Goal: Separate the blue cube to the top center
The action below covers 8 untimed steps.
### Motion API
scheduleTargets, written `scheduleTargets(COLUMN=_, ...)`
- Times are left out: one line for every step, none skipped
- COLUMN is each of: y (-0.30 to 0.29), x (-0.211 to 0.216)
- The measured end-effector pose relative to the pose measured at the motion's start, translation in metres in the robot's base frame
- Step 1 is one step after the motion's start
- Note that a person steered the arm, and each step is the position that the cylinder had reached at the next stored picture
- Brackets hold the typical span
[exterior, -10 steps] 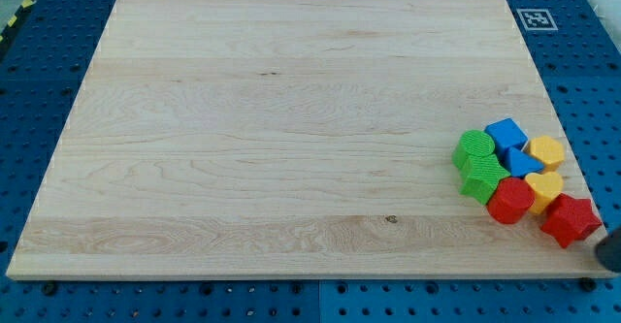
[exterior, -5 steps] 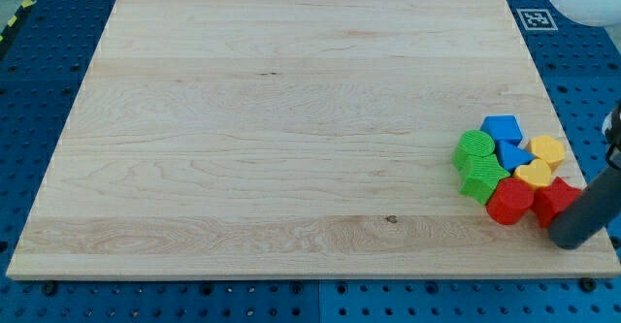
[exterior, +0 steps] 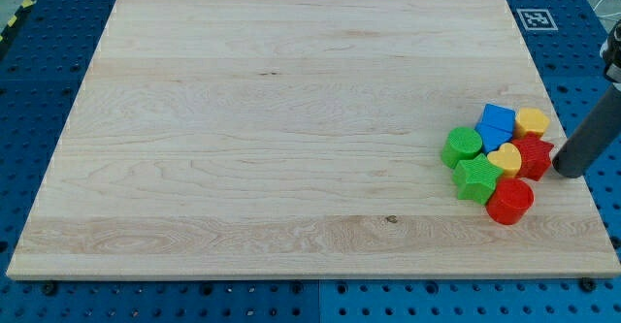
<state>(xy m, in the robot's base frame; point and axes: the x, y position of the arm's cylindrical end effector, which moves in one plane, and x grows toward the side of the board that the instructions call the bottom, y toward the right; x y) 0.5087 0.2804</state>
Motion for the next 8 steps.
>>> scheduleTargets(y=-0.025, x=-0.013)
scheduleTargets(y=-0.055, x=-0.025)
scheduleTargets(y=-0.08, x=-0.036)
scheduleTargets(y=-0.075, x=-0.047)
scheduleTargets(y=-0.062, x=-0.055)
scheduleTargets(y=-0.07, x=-0.079)
scheduleTargets(y=-0.088, x=-0.096)
scheduleTargets(y=-0.098, x=-0.087)
